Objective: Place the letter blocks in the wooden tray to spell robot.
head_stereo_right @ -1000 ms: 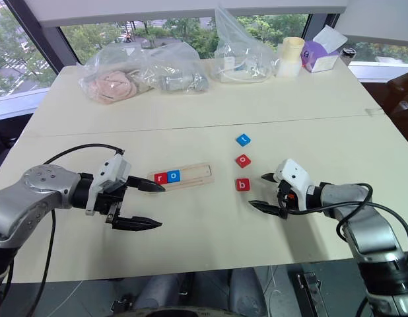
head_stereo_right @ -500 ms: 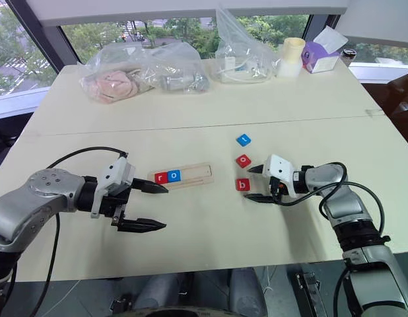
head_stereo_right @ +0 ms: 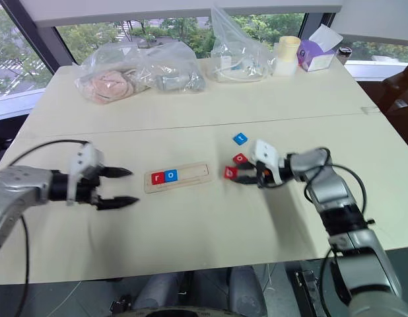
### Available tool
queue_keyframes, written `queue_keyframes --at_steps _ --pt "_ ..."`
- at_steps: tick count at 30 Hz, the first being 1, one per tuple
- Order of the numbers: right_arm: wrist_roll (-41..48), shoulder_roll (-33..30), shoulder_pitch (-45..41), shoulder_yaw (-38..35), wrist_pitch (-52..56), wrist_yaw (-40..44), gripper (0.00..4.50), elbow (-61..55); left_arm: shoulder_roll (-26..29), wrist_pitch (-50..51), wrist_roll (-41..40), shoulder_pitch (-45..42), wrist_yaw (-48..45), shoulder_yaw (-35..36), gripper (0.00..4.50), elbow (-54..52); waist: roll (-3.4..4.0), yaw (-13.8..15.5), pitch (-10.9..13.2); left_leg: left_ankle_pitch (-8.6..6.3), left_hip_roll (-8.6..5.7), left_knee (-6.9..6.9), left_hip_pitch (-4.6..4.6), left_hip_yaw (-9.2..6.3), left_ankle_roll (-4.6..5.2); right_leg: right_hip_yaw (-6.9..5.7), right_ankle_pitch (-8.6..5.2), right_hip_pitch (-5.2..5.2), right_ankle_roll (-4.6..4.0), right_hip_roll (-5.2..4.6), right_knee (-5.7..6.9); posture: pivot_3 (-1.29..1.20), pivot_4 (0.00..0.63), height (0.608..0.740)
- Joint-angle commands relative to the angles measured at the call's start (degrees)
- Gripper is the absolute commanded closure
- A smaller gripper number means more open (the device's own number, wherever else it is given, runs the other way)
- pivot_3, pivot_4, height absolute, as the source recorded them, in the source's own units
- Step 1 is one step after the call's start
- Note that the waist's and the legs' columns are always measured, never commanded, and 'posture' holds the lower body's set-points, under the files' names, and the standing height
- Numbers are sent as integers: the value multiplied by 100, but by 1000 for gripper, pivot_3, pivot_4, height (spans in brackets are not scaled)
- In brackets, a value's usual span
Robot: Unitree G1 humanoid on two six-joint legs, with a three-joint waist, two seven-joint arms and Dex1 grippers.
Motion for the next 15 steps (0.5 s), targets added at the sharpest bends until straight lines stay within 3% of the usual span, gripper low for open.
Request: queue_keyframes --at_steps 1,6,9,15 --pt "-102 380 -529 402 312 -7 3350 -173 156 -99 -13 141 -221 149 0 -194 0 26 -2 0 1 -4 1 0 0 0 0 -1 0 1 -1 0 150 740" --pt "-500 839 -1002 1065 10 197 3350 426 -24 -57 17 194 -60 105 0 -322 -6 69 0 -12 -2 -6 -6 -1 -20 -3 11 -4 19 5 -6 0 150 740" --pt "-303 1051 -1140 1144 109 594 3350 772 -174 34 -38 258 71 96 0 -531 -6 40 0 -12 -6 -1 -7 5 -20 -1 14 -3 22 2 -7 0 150 740" --pt "-892 1393 -1492 1402 -707 388 3350 1858 -339 181 -118 484 272 144 0 -865 -6 -6 0 -10 15 -1 0 6 -24 3 23 -8 15 27 0 0 150 740"
